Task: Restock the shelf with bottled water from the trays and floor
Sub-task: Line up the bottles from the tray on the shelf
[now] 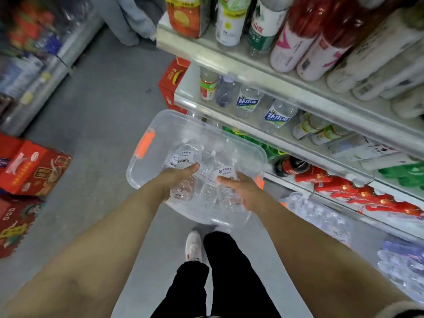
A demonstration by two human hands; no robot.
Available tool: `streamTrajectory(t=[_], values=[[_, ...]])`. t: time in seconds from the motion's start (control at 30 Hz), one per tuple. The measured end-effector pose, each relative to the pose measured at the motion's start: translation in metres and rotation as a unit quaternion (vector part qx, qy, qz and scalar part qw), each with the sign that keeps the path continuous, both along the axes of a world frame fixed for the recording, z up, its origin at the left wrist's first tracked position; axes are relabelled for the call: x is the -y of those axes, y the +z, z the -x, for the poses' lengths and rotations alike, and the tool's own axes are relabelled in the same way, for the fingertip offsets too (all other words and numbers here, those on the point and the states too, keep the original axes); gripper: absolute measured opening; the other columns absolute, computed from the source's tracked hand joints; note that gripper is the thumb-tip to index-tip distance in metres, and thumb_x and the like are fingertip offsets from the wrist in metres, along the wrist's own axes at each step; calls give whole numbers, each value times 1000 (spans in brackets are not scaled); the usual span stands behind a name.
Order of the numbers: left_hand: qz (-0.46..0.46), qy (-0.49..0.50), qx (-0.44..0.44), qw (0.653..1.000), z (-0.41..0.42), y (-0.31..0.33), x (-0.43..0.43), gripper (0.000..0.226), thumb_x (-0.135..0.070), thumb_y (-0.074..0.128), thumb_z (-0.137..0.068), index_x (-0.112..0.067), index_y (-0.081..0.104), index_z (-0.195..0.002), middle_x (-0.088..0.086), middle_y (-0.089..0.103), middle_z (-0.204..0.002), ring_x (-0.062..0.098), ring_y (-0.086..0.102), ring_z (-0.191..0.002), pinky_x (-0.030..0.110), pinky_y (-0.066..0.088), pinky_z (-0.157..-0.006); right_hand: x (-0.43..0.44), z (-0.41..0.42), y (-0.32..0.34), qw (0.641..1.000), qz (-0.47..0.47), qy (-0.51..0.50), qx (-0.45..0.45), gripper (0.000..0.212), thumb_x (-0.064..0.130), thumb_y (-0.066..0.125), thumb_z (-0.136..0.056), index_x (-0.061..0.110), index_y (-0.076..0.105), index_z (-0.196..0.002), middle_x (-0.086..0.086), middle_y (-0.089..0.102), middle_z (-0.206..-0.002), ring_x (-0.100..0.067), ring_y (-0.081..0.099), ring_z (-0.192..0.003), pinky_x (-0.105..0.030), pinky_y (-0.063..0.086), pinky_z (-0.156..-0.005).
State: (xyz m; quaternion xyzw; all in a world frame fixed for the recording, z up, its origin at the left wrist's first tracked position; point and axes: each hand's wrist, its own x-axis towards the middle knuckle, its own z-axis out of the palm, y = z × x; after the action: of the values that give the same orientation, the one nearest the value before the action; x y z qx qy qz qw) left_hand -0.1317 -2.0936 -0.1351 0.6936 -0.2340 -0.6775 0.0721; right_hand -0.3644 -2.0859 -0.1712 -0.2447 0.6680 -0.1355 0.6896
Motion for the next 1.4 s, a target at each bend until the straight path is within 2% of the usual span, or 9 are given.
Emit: streamTrajectory(t=[0.1, 0.27, 0.4, 0.63, 0.8, 0.97, 1.13, 1.27, 1.4], values=[[61, 13, 4, 998, 0, 46, -7, 113, -88, 71, -51, -17, 54, -137, -6, 60, -134, 20, 58, -119, 44, 36, -112, -9, 1, 35, 998, 42, -26, 38, 61, 43, 87, -76, 28, 64, -131, 4, 72, -122, -24, 62, -118, -41, 54, -90], [185, 38, -23, 982, 11, 115, -4, 127, -104, 48, -44, -18, 55, -136, 1, 61, -136, 24, 58, -122, 49, 35, -113, -13, 10, 106, 982, 100, -92, 133, 58, 18, 84, -81, 10, 59, -132, -18, 71, -110, -33, 69, -92, -46, 60, -74], [281, 60, -63, 956, 26, 182, 4, 87, -81, 54, -80, -18, 55, -140, -3, 56, -138, 26, 51, -132, 50, 35, -115, -10, 25, 179, 965, 167, -97, 178, 54, 22, 81, -70, 1, 63, -116, -15, 71, -87, -29, 69, -70, -39, 58, -67], [422, 44, -160, 891, 68, 304, 14, 87, -54, 79, -73, -12, 44, -140, 2, 56, -134, 23, 53, -122, 48, 32, -112, -11, 61, 303, 905, 350, -145, 193, 53, 17, 75, -70, 5, 62, -121, -13, 72, -90, -28, 70, -75, -44, 59, -74], [491, 2, -221, 842, 96, 370, 29, 79, -43, 92, -56, -12, 59, -120, 9, 73, -114, 27, 68, -106, 45, 51, -96, -7, 93, 373, 855, 471, -141, 164, 66, 16, 81, -72, 6, 60, -134, -24, 67, -126, -41, 67, -109, -55, 55, -95], [523, -55, -252, 812, 131, 422, 42, 113, -52, 95, -41, -11, 50, -136, 6, 67, -127, 27, 63, -115, 49, 48, -100, -1, 127, 446, 814, 549, -144, 121, 59, 12, 75, -74, 7, 60, -131, -20, 72, -118, -33, 72, -97, -45, 61, -75], [567, -67, -293, 767, 172, 459, 67, 52, -26, 81, -68, -18, 63, -117, -2, 78, -98, 13, 73, -92, 23, 54, -63, 17, 173, 527, 763, 622, -149, 92, 48, 15, 76, -73, 4, 68, -119, -16, 74, -106, -31, 72, -91, -43, 60, -73], [611, -61, -308, 727, 200, 491, 84, 48, -27, 76, -68, -15, 64, -113, 5, 78, -96, 10, 74, -76, 25, 52, -58, 38, 212, 597, 722, 668, -173, 60, 80, 27, 97, -53, -2, 65, -121, -17, 72, -104, -33, 69, -90, -51, 58, -83], [606, -48, -324, 725, 221, 512, 107, 51, -23, 83, -70, -9, 63, -116, 8, 77, -88, 21, 74, -72, 34, 57, -61, 66, 245, 651, 694, 694, -186, 49, 56, 17, 88, -65, 7, 69, -116, -10, 73, -105, -27, 68, -99, -59, 55, -96]])
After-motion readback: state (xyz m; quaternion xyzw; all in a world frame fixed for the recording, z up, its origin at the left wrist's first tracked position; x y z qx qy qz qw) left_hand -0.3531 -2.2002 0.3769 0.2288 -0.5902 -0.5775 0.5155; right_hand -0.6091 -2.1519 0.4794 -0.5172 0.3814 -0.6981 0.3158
